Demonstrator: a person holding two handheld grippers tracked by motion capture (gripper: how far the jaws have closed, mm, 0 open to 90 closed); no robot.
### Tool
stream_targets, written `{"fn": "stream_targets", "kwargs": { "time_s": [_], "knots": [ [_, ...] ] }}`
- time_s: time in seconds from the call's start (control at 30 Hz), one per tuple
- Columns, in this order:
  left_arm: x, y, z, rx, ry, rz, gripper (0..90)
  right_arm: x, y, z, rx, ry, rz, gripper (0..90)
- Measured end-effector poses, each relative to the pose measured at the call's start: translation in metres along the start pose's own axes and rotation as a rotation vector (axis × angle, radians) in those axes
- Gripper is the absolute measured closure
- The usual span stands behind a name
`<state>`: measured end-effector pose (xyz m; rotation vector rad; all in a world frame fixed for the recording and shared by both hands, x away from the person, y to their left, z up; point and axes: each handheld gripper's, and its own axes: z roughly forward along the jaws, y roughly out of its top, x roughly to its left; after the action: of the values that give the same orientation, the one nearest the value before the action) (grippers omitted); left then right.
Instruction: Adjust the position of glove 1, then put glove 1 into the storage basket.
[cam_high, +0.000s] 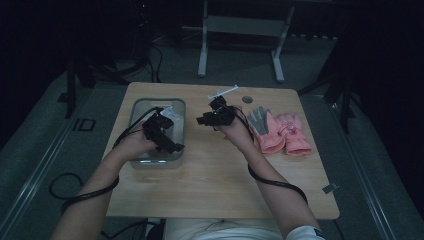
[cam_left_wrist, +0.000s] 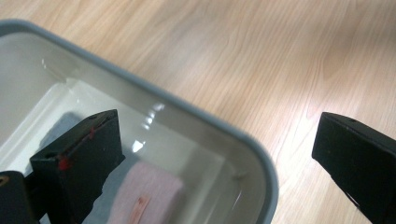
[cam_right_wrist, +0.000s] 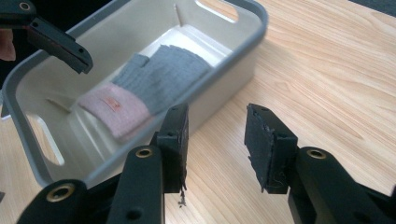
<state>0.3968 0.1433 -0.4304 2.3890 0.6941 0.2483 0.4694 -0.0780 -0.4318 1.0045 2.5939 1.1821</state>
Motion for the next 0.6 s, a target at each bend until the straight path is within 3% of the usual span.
{"fn": "stream_targets", "kwargs": {
  "time_s": [0.1, 0.23, 0.27, 0.5, 0.6],
  "knots": [
    [-0.007, 0.007, 0.002, -0.041, -0.024, -0.009, 1.4, -0.008, -0.01, -0.015, -0.006, -0.025, -0.018, 58.3],
    [-0.02, 0.014, 0.007, -0.052, -0.016, 0.033, 1.4, -0.017, -0.02, -0.029, -0.028, -0.039, -0.03, 57.9],
    [-0.023, 0.016, 0.01, -0.065, -0.031, 0.034, 1.4, -0.019, -0.022, -0.031, -0.031, -0.043, -0.033, 57.9],
    [-0.049, 0.024, 0.026, -0.038, -0.053, 0.107, 1.4, -0.038, -0.039, -0.049, -0.038, -0.082, -0.008, 58.2],
    [-0.058, 0.028, 0.032, -0.044, -0.069, 0.121, 1.4, -0.046, -0.044, -0.057, -0.044, -0.097, -0.002, 58.4]
  ]
}}
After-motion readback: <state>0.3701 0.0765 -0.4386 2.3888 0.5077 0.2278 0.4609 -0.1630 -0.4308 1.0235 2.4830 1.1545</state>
